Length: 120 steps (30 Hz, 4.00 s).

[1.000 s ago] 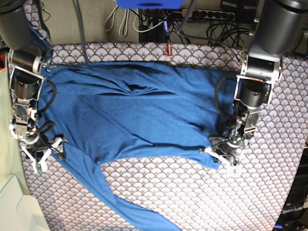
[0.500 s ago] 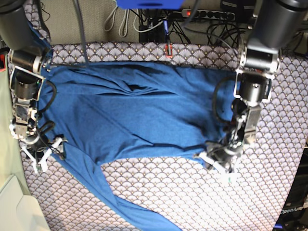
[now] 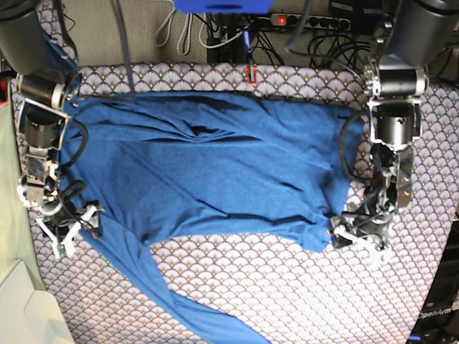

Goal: Fold the T-shirt properly
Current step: 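Adjust the left gripper's pinch on the hem edge, then lift both grippers and fold the hem toward the shoulder edge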

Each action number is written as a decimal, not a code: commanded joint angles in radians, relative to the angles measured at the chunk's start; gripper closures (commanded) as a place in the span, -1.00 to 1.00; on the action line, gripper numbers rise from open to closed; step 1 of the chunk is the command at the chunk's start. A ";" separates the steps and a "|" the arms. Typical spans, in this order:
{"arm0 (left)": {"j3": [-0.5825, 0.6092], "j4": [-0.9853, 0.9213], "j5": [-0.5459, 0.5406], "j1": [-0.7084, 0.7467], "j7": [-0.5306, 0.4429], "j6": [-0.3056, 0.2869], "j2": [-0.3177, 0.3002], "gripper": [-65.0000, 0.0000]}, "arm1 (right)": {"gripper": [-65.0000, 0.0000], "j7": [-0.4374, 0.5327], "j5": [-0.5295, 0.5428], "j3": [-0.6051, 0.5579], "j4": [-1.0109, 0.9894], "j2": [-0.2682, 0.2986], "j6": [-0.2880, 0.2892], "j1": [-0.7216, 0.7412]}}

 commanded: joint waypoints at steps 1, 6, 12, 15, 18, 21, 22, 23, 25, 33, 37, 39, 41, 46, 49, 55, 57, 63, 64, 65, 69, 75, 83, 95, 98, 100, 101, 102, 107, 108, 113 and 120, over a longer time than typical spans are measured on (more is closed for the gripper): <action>0.001 0.011 -0.008 -0.032 -0.021 -0.011 -0.002 -0.44 | -0.48 0.024 0.014 0.002 0.018 0.015 -0.002 0.035; 0.001 0.008 -0.006 -0.034 -0.023 -0.010 0.021 -0.52 | -0.48 0.024 0.014 0.002 0.018 0.018 -0.002 0.035; 0.001 -0.114 -0.006 -0.038 -0.130 -0.010 0.034 -0.44 | -0.48 0.024 0.014 0.000 0.018 0.020 -0.002 0.035; 0.001 -0.159 -0.006 -0.038 -0.164 -0.010 0.034 -0.37 | -0.48 0.024 0.014 0.000 0.018 0.020 -0.002 0.035; 0.001 -0.170 -0.006 -0.038 -0.176 -0.013 0.034 -0.31 | -0.48 0.024 0.014 0.000 0.018 0.027 -0.002 0.035; 0.001 -0.170 -0.008 -0.038 -0.172 -0.014 0.034 -0.11 | -0.47 0.024 0.014 0.000 0.020 0.027 -0.002 0.035; 0.001 -0.170 -0.008 -0.040 -0.173 -0.016 0.036 0.00 | -0.47 0.024 0.014 0.000 0.020 0.027 -0.002 0.035; 0.001 -0.168 -0.008 -0.043 -0.173 -0.016 0.042 0.13 | -0.47 0.024 0.014 0.000 0.020 0.027 -0.002 0.035; 0.003 -0.167 -0.008 -0.060 -0.169 -0.017 0.061 0.36 | -0.47 0.024 0.014 0.000 0.020 0.027 -0.002 0.035; 0.003 -0.167 -0.006 -0.065 -0.169 -0.019 0.077 0.49 | -0.48 0.024 0.014 0.000 0.020 0.027 -0.004 0.035; 0.004 -0.167 -0.006 -0.065 -0.167 -0.017 0.070 0.78 | -0.47 0.024 0.014 0.005 0.015 0.044 -0.016 0.031; 0.004 -0.167 -0.006 -0.065 -0.167 -0.017 0.067 1.00 | -0.48 0.024 0.014 0.005 0.015 0.049 -0.074 0.025; 0.004 -0.167 -0.006 -0.063 -0.167 -0.017 0.065 0.97 | -0.48 0.024 0.014 0.002 0.014 0.053 -0.107 0.024; 0.004 -0.167 -0.006 -0.061 -0.167 -0.016 0.065 0.96 | -0.48 0.024 0.014 0.003 0.014 0.059 -0.108 0.004; 0.004 -0.167 -0.006 -0.060 -0.167 -0.016 0.065 0.96 | -0.48 0.021 0.014 0.002 0.012 0.059 -0.108 -0.010; 0.004 -0.167 -0.006 -0.060 -0.167 -0.016 0.065 0.96 | -0.48 0.021 0.014 0.002 0.012 0.055 -0.108 -0.039; 0.004 -0.167 -0.006 -0.060 -0.167 -0.016 0.065 0.96 | -0.48 0.017 0.014 0.002 0.012 0.055 -0.108 -0.039; 0.004 -0.167 -0.006 -0.058 -0.167 -0.016 0.065 0.96 | -0.47 0.015 0.014 0.006 0.011 0.055 -0.108 -0.042; 0.004 -0.167 -0.006 -0.058 -0.167 -0.016 0.065 0.96 | -0.47 0.015 0.014 0.006 0.011 0.055 -0.108 -0.048; 0.004 -0.167 -0.006 -0.058 -0.167 -0.016 0.065 0.96 | -0.46 0.018 0.014 0.005 0.003 0.055 -0.108 -0.054; 0.004 -0.167 -0.006 -0.058 -0.167 -0.016 0.065 0.96 | -0.37 0.024 0.014 0.003 -0.057 0.058 -0.108 -0.054; 0.004 -0.167 -0.006 -0.058 -0.167 -0.016 0.065 0.96 | 0.06 0.024 0.014 0.003 -0.086 0.056 -0.108 -0.051; 0.004 -0.167 -0.006 -0.058 -0.167 -0.016 0.065 0.99 | 0.93 0.024 0.014 0.002 -0.084 0.061 -0.108 -0.036; 0.001 -0.151 -0.017 -0.061 -0.169 -0.017 0.065 0.99 | 1.00 0.023 0.028 0.010 0.156 0.053 -0.102 -0.130; -0.001 -0.096 -0.017 -0.045 -0.169 -0.017 0.065 0.99 | 1.00 0.021 0.077 0.010 0.207 0.053 -0.102 -0.163; -0.002 -0.036 -0.017 -0.022 -0.167 -0.016 0.065 0.99 | 1.00 0.020 0.105 0.010 0.236 0.053 -0.102 -0.185; -0.002 0.001 -0.017 -0.006 -0.166 -0.014 0.065 0.99 | 1.00 0.020 0.122 0.010 0.255 0.053 -0.099 -0.199; -0.004 0.034 -0.017 0.008 -0.149 -0.013 0.065 0.99 | 1.00 0.021 0.134 0.010 0.275 0.053 -0.090 -0.213; -0.005 0.166 -0.017 0.044 -0.014 -0.013 0.065 0.99 | 1.00 0.015 0.154 0.011 0.361 0.049 -0.030 -0.257; -0.005 0.191 -0.017 0.055 -0.004 -0.013 0.065 0.99 | 1.00 0.015 0.154 0.011 0.380 0.047 -0.028 -0.268; -0.007 0.309 -0.018 0.123 0.002 -0.011 0.065 0.99 | 1.00 0.015 0.243 0.048 0.479 0.044 -0.010 -0.334; -0.068 0.423 -0.018 0.218 0.005 -0.011 0.070 0.99 | 1.00 0.015 0.281 0.097 0.512 0.047 0.016 -0.377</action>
